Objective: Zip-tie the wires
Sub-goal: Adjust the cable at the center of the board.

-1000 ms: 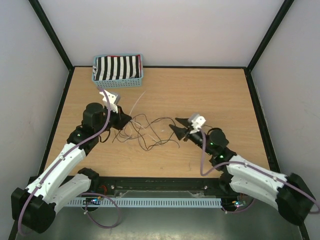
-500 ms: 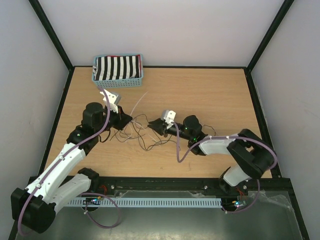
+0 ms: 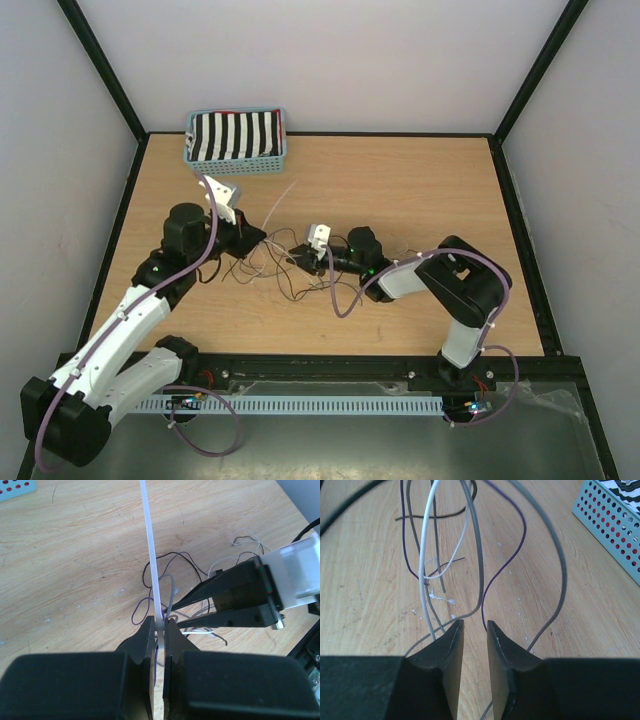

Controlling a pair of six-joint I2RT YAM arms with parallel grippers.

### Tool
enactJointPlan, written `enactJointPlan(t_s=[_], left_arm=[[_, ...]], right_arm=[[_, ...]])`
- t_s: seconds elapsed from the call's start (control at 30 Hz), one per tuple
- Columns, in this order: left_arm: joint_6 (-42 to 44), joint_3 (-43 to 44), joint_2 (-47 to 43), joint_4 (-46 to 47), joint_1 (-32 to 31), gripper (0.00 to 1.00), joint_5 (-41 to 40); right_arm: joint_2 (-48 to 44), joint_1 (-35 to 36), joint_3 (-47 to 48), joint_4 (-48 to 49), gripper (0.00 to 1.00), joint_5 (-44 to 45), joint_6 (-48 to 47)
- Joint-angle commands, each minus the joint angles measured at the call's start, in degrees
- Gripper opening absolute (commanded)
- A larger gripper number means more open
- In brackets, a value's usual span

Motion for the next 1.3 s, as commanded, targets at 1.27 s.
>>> enactJointPlan(t_s=[1.27], left_arm=[[-4.3,3.4,-1.0,1.9,0.3,0.0,3.0]], right_arm=[[3.5,2.3,9.1,-18.4,0.14,6.6,-10.8]])
